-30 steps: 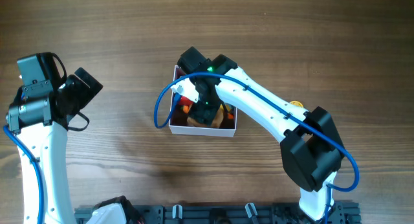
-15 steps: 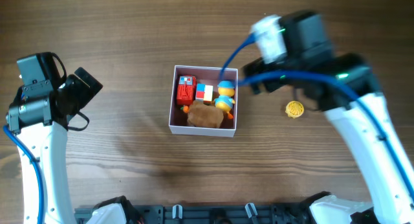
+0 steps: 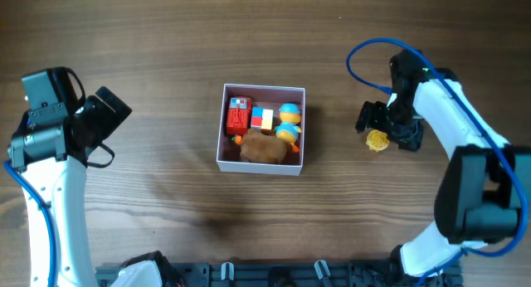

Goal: Pack container
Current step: 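Grasp the yellow round toy with the right gripper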

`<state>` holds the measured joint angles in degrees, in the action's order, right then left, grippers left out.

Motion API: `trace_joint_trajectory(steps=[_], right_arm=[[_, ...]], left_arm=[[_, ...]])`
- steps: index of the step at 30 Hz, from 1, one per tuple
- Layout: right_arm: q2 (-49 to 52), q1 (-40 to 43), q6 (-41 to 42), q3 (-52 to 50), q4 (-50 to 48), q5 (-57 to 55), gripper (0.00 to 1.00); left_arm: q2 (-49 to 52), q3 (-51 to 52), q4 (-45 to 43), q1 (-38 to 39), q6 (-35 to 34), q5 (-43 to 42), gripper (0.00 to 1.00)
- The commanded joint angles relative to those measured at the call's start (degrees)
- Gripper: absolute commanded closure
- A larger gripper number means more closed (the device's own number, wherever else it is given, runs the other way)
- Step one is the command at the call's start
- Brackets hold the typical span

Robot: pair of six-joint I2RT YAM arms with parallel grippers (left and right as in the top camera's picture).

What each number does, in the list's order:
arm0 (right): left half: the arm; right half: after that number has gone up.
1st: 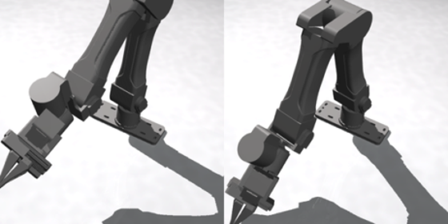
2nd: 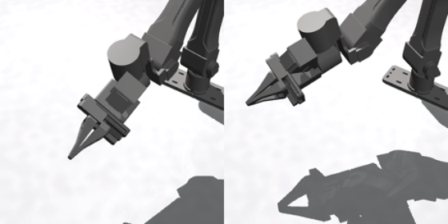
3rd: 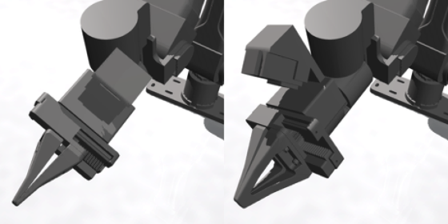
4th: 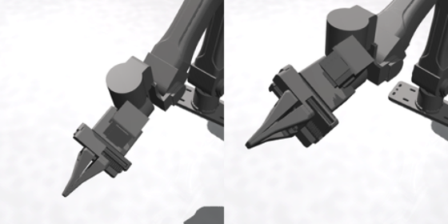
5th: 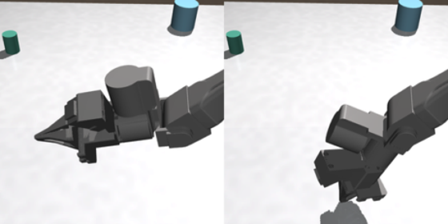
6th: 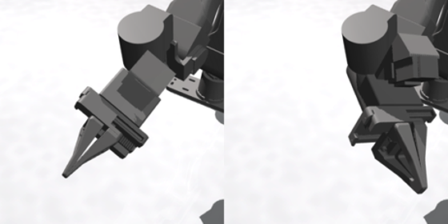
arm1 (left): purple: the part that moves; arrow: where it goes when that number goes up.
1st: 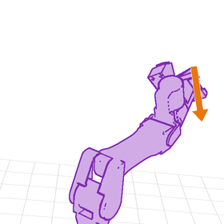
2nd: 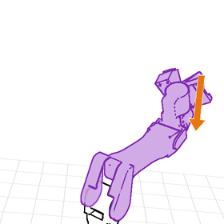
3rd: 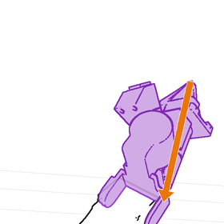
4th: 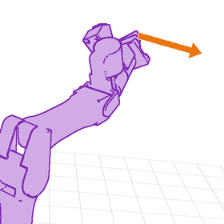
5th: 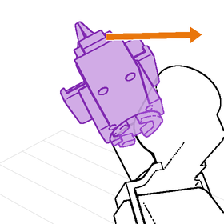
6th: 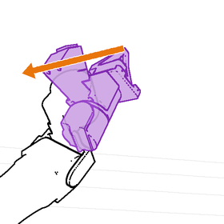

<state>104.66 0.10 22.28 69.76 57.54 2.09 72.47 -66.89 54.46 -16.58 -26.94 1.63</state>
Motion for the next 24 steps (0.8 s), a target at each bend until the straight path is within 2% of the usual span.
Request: trace_joint_trajectory(steps=[1, 7, 11, 18, 21, 24], right_arm=[[2.67, -0.02, 0.83, -0.09, -0.96, 0.98, 0.07], [3.28, -0.02, 0.66, -1.64, -1.51, 0.98, 0.10], [3.37, -0.02, 0.83, -6.88, -6.99, 0.96, 0.10], [3.37, -0.02, -0.90, -6.88, -11.50, 0.94, 0.11], [3.37, -0.02, -1.29, -6.88, -11.56, 0.76, 0.15], [3.37, -0.02, -1.31, -6.88, -11.39, 0.79, 0.26]], left_arm=[[-0.90, -0.85, 0.07, -0.33, -0.52, -0.68, 0.00], [-0.90, -0.85, 0.07, -0.33, -0.52, -0.68, 0.00], [-0.90, -0.85, 0.07, -0.33, -0.52, -0.68, 0.00], [-0.90, -0.85, 0.22, -0.33, -0.52, -0.70, 0.00], [-0.90, -0.85, 0.31, -0.33, -0.52, -0.68, 0.00], [-0.90, -0.85, 0.31, -0.33, -0.52, -0.68, 0.00]])
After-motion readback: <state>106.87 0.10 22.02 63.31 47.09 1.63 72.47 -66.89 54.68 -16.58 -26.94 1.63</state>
